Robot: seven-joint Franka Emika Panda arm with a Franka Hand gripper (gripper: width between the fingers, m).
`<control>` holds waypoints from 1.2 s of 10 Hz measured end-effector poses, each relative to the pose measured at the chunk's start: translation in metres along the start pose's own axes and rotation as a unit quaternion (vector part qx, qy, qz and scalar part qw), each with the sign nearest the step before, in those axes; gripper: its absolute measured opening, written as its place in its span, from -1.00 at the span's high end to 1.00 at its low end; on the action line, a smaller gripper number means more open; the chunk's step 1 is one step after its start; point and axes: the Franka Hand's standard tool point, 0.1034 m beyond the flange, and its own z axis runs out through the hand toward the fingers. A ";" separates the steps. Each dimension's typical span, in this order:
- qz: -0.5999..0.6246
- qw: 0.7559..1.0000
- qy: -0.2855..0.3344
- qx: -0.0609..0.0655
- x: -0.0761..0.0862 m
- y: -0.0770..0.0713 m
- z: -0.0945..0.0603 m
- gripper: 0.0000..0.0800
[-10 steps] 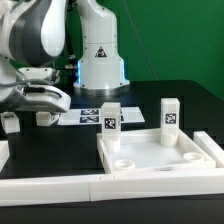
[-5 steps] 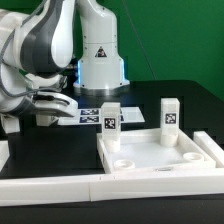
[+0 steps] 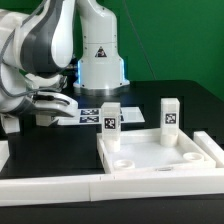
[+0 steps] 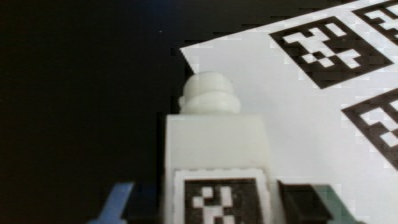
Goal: Assemble square table
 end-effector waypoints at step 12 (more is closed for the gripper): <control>-0.067 0.992 0.107 -0.005 -0.039 -0.033 -0.089 0.29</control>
Offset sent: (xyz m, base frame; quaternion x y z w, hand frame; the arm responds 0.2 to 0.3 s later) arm 0.0000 0.0000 0.0000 0.0000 0.0000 0.0000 1.0000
